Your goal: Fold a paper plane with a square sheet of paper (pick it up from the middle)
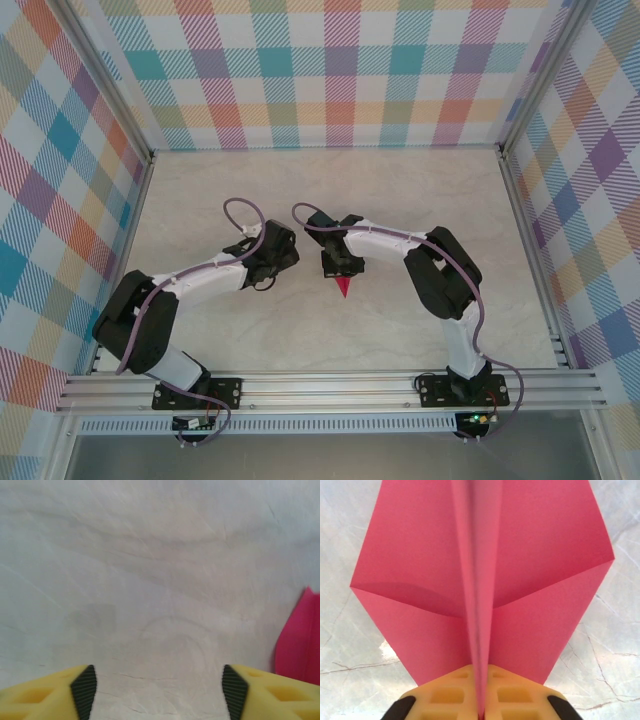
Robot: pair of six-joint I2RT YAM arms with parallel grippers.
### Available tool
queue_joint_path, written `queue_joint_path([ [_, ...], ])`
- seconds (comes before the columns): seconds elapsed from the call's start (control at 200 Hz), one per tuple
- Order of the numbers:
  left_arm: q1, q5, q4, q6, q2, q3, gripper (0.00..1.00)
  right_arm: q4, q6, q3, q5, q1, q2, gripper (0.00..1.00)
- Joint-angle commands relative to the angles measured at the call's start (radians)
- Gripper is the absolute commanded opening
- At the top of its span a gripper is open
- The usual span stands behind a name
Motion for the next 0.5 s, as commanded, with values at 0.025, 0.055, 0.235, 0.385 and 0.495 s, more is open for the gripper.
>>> queue_joint_path([
  [0.025, 0.069, -0.058, -0.091, 0.018, -0.099, -0.055, 0.79, -0.029, -0.003, 0.023, 0.046, 0.007, -0.014, 0.05],
  [0.055, 0.084, -0.057, -0.098, 0.022, -0.116, -0.065, 0.81, -0.028, -0.005, 0.025, 0.049, 0.007, -0.014, 0.04],
  [0.235, 0.174, -0.039, -0.128, 0.059, -0.198, -0.122, 0.91, -0.032, -0.012, 0.050, 0.047, 0.006, 0.015, 0.06],
  [0.385, 0.232, -0.013, -0.138, 0.079, -0.243, -0.158, 0.96, -0.028, -0.010, 0.060, 0.037, 0.007, 0.040, 0.12],
  [0.495, 0.251, -0.009, -0.150, 0.087, -0.268, -0.168, 0.97, -0.036, -0.006, 0.069, 0.032, 0.006, 0.056, 0.11],
])
